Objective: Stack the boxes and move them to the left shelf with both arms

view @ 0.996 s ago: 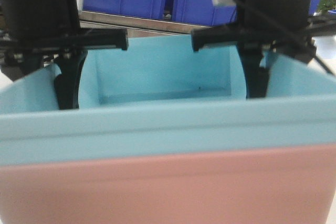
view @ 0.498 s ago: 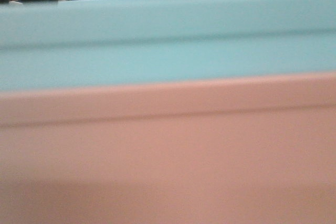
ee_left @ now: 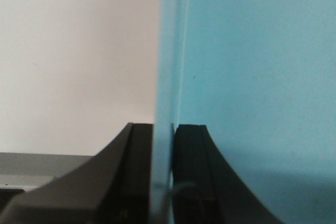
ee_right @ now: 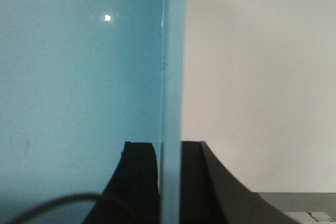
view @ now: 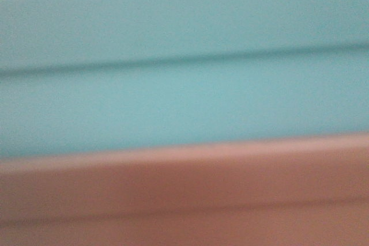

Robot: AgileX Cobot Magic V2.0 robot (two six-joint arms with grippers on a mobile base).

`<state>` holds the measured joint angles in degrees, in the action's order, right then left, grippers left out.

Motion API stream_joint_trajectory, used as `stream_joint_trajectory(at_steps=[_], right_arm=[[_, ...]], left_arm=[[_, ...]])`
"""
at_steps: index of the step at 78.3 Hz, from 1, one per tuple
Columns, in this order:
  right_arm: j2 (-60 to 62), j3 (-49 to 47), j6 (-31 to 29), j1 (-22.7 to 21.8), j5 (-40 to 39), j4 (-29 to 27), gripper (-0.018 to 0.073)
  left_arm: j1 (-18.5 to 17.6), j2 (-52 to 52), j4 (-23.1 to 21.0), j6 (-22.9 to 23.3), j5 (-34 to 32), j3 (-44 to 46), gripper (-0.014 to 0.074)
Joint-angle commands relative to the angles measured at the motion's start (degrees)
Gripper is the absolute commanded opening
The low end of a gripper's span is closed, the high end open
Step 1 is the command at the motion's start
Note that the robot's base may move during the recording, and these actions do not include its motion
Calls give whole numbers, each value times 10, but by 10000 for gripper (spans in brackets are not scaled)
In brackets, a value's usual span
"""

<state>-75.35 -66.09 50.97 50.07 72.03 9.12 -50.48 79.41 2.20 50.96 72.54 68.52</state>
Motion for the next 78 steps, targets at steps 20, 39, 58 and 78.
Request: stream_joint_trajectory(at_steps=[20, 39, 58, 78], right_arm=[[34, 8, 39, 54, -26, -22, 57], [34, 7, 40, 56, -33, -20, 57], [34, 7, 40, 56, -35, -9, 57], [34, 7, 40, 55, -37, -5, 57]], left_arm=[[-43, -59, -30, 39, 12, 9, -3], [-43, -62, -28, 39, 14, 9, -3], [-43, -62, -27, 39, 26, 9, -3], [-43, -62, -22, 39, 28, 9, -3]])
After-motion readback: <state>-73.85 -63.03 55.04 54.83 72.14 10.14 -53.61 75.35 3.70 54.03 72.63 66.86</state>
